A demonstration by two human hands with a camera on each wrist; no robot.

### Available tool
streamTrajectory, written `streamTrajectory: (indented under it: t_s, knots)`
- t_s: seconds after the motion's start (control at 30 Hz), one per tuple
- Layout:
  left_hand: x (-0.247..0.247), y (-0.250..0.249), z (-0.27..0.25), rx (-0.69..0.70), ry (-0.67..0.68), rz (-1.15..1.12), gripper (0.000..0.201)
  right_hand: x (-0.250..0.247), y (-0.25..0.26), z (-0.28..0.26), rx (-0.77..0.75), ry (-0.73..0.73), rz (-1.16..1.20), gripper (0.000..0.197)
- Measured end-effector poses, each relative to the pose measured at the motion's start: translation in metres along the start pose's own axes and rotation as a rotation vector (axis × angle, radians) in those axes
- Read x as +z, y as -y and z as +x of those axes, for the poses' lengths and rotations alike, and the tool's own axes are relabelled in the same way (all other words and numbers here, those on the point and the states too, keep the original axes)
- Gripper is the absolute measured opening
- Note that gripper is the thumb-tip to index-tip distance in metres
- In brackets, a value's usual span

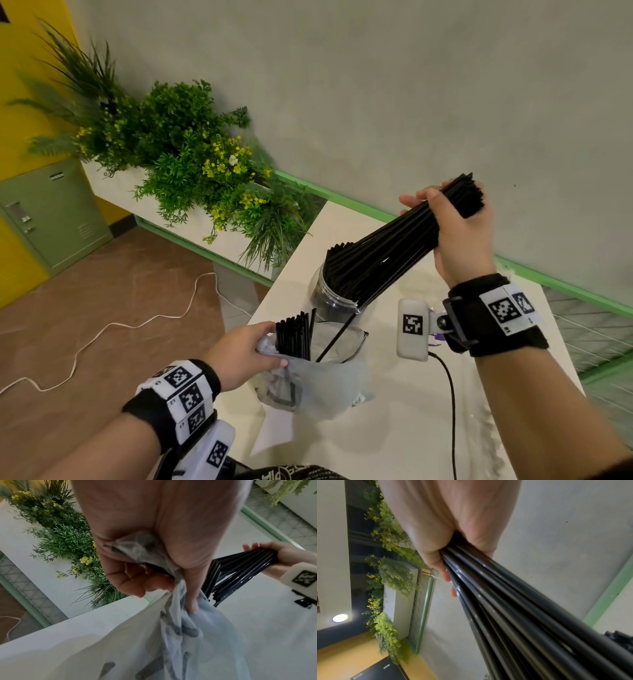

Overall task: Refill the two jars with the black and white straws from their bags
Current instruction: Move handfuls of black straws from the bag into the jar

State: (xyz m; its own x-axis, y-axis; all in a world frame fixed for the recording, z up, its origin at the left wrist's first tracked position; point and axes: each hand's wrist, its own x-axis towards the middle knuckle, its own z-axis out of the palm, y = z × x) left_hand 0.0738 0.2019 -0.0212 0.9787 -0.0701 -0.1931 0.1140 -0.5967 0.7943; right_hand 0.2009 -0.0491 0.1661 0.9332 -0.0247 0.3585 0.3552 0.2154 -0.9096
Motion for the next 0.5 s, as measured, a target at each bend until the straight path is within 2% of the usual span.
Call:
streamTrajectory:
  t_s: [0.27, 0.4, 0.5]
  knots:
    - [-0.004, -0.005, -0.003, -0.013, 0.018, 0.004, 0.056, -0.001, -0.033, 0.009, -0.052, -0.048, -0.072, 0.022]
    - [-0.004, -0.007, -0.003, -0.023, 0.02, 0.021, 0.067, -0.003, -0.045, 0.01, -0.049, -0.02, -0.113, 0.022]
    - [-0.005, -0.009, -0.003, -0.03, 0.018, 0.032, 0.065, -0.003, -0.049, 0.008, -0.053, 0.036, -0.158, 0.025]
